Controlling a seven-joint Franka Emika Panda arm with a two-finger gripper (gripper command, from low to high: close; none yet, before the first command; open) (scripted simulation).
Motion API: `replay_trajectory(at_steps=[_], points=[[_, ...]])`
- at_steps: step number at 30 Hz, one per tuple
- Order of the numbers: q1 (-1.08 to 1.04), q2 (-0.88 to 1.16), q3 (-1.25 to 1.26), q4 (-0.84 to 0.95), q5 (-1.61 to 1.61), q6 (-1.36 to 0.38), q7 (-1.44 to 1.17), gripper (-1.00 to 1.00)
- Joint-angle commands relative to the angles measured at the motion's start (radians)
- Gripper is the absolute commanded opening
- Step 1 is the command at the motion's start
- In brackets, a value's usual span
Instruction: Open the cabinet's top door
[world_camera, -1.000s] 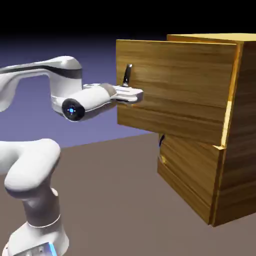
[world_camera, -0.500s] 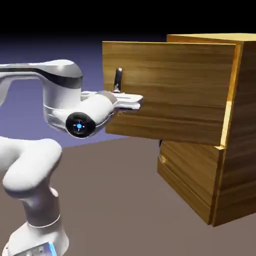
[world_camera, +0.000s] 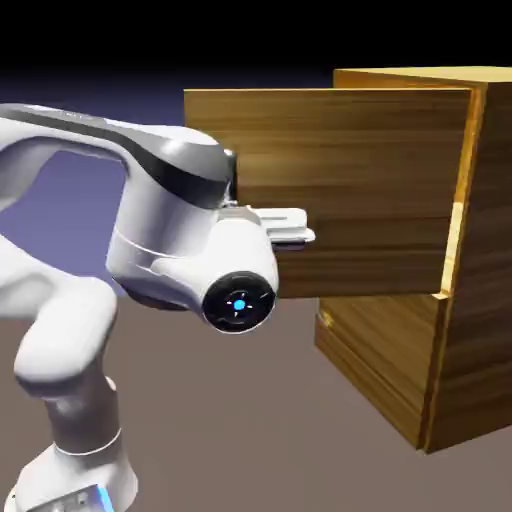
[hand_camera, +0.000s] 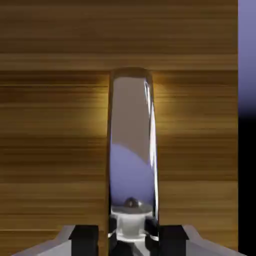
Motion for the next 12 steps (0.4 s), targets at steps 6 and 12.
replay_trajectory(at_steps=[6, 12], points=[[0.161, 0.213, -0.187, 0.218, -0.082, -0.209, -0.103, -1.0], [0.247, 0.331, -0.289, 0.33, -0.107, -0.322, -0.172, 1.0]])
